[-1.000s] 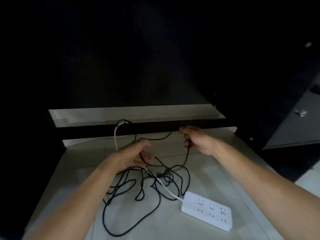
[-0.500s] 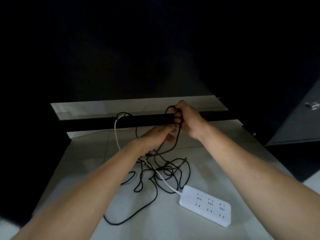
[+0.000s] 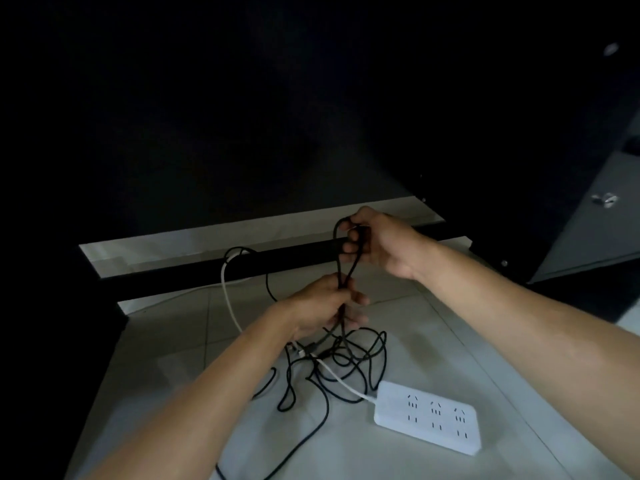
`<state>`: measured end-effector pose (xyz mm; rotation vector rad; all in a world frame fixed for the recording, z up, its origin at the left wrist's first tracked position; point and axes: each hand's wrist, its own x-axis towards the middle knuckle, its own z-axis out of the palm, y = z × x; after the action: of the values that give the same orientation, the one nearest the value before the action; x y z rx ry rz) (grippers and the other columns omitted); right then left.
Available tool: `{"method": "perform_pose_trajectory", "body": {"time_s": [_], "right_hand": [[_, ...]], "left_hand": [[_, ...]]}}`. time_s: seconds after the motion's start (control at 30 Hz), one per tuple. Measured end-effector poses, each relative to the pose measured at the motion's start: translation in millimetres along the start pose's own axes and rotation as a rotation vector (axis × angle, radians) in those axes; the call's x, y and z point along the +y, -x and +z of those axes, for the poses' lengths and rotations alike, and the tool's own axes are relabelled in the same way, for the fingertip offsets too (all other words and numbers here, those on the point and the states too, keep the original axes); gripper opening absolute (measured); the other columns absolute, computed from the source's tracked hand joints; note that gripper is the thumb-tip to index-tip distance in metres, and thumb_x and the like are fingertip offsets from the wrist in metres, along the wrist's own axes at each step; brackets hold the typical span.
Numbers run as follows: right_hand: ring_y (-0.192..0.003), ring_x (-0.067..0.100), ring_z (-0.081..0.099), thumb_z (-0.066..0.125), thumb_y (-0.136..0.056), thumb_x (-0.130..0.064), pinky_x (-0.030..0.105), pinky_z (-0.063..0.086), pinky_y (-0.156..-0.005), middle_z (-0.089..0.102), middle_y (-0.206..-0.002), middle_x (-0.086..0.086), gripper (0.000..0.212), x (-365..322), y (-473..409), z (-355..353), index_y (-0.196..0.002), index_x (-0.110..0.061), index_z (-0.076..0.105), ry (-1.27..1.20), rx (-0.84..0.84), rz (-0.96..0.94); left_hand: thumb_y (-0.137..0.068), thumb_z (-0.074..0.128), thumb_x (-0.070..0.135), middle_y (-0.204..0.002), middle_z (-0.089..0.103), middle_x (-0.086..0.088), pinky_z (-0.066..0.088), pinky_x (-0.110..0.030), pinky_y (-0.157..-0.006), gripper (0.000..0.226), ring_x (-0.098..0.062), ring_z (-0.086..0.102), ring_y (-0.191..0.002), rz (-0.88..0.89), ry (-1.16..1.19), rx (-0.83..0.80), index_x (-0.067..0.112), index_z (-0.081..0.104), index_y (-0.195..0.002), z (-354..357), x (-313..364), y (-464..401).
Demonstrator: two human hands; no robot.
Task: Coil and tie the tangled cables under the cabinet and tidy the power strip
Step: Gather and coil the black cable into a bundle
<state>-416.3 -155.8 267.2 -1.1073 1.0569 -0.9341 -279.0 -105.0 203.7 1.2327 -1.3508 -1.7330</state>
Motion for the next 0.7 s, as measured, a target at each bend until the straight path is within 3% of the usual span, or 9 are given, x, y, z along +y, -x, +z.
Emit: {"method": "perform_pose_trajectory", "body": {"time_s": [0.07,0.17,0.27,0.37,0.47,0.57,0.63,0.7], "right_hand": [[-0.068,0.022,0.063,0.043,-0.102,-0.022,0.041,0.056,-0.081,0.055,-0.069,0.004,0.028,-1,5,-1,-0.092,-0.008,0.066,0.059,0.012,-0.019],[-0.077,0.021,0.068,0.044,-0.102,-0.023,0.037,0.054,-0.082,0.064,-0.078,0.004,0.028,5,13,1,-0.096,-0.011,0.069,0.048,0.04,-0.057],[-0.081,0.02,0.069,0.048,-0.101,-0.029,0.033,0.053,-0.077,0.07,-0.084,0.004,0.027,22,25,5,-0.099,-0.014,0.07,-0.086,-0.019,-0.048],[-0.083,0.018,0.066,0.051,-0.095,-0.049,0.032,0.053,-0.074,0.071,-0.092,0.003,0.042,48,37,11,-0.112,-0.015,0.069,-0.067,-0.103,-0.007],[-0.082,0.026,0.066,0.045,-0.09,-0.065,0.039,0.056,-0.078,0.068,-0.089,0.007,0.07,78,45,18,-0.129,-0.009,0.057,-0.096,-0.23,0.125],[-0.102,0.032,0.066,0.028,-0.091,-0.076,0.042,0.048,-0.097,0.071,-0.103,0.013,0.079,102,57,18,-0.137,-0.015,0.048,0.111,-0.506,0.285],[-0.087,0.024,0.063,0.024,-0.094,-0.072,0.034,0.049,-0.089,0.064,-0.087,0.008,0.077,106,62,16,-0.131,-0.011,0.053,0.28,-0.604,0.347],[-0.072,0.016,0.055,0.04,-0.096,-0.062,0.034,0.047,-0.087,0.054,-0.073,0.001,0.062,99,59,8,-0.112,-0.007,0.063,0.529,-0.588,0.28]], "left_hand": [[-0.096,0.04,0.002,-0.086,0.061,-0.002,0.038,-0.02,-0.044,0.016,-0.009,0.042,-0.049,0.027,-0.041,0.048,0.016,0.048,-0.1,0,-1,1],[-0.094,0.038,0.016,-0.073,0.052,0.001,0.021,-0.016,-0.037,0.011,-0.007,0.026,-0.04,0.007,0.056,0.047,0.018,0.047,-0.089,-3,1,5],[-0.098,0.034,0.037,-0.061,0.036,0.004,0.027,-0.019,-0.04,0.029,-0.009,0.024,-0.041,-0.037,0.128,0.017,0.022,0.041,-0.074,0,-1,13],[-0.102,0.032,0.034,-0.06,0.032,0.003,0.042,-0.026,-0.046,0.032,-0.012,0.033,-0.046,0.011,0.134,0.056,0.019,0.04,-0.074,8,-5,20],[-0.104,0.032,0.029,-0.06,0.036,0.004,0.031,-0.019,-0.037,0.027,-0.008,0.031,-0.043,0.086,0.173,0.17,0.017,0.046,-0.084,5,-1,27],[-0.102,0.034,0.03,-0.054,0.033,0.008,0.02,-0.016,-0.033,0.023,-0.005,0.024,-0.038,0.105,0.22,0.272,0.021,0.043,-0.083,-8,4,29],[-0.099,0.037,0.029,-0.054,0.031,0.009,0.018,-0.016,-0.034,0.023,-0.006,0.023,-0.038,0.084,0.198,0.325,0.023,0.04,-0.077,-18,3,29],[-0.097,0.038,0.035,-0.06,0.034,0.006,0.025,-0.018,-0.038,0.026,-0.008,0.029,-0.042,0.042,0.076,0.381,0.024,0.041,-0.074,-30,-2,28]]}}
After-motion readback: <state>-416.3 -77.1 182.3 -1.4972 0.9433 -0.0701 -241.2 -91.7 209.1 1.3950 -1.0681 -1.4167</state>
